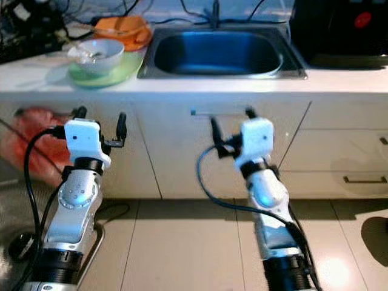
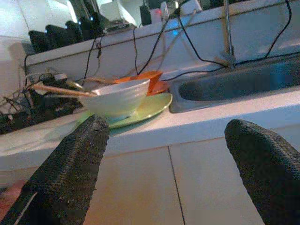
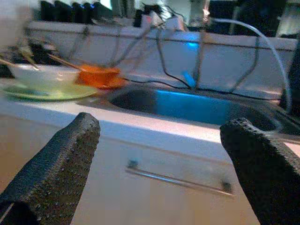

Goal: Kitchen organization

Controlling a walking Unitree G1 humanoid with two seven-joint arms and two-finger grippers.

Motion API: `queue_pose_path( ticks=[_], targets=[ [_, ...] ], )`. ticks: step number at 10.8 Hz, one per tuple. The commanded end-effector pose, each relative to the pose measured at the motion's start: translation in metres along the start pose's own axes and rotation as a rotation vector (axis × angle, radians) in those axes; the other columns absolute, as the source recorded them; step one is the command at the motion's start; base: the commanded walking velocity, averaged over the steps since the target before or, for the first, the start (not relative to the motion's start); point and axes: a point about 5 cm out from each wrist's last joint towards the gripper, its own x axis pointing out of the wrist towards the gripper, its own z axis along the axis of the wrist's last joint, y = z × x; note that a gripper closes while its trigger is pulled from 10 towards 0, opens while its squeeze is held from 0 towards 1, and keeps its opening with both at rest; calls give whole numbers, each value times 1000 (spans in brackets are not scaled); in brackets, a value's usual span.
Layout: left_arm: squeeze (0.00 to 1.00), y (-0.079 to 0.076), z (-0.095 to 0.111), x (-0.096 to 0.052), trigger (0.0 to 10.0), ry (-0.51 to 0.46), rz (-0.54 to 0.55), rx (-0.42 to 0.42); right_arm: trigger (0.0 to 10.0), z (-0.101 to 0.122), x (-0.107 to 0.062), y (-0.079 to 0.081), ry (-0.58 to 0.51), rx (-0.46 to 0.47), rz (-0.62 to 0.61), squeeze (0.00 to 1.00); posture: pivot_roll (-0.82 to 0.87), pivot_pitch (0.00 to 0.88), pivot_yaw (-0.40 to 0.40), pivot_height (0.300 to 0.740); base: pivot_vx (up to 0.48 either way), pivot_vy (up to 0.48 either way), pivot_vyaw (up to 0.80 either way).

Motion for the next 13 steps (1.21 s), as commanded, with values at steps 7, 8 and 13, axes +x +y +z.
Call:
queue_pose_path(
  ticks=[7,8,13],
  targets=[
    [0,-7,12,0,10000,12,-38,-80,10000,7,-1,1,35,61,-39,0,-11,74,49,740,85,0,0],
    [0,-8,12,0,10000,15,-38,-79,10000,7,-1,2,36,61,-39,0,-11,74,48,740,349,0,0],
    [0,-8,6,-1,10000,48,-44,-75,10000,9,1,2,35,58,-46,0,-11,71,47,740,374,0,0]
  ],
)
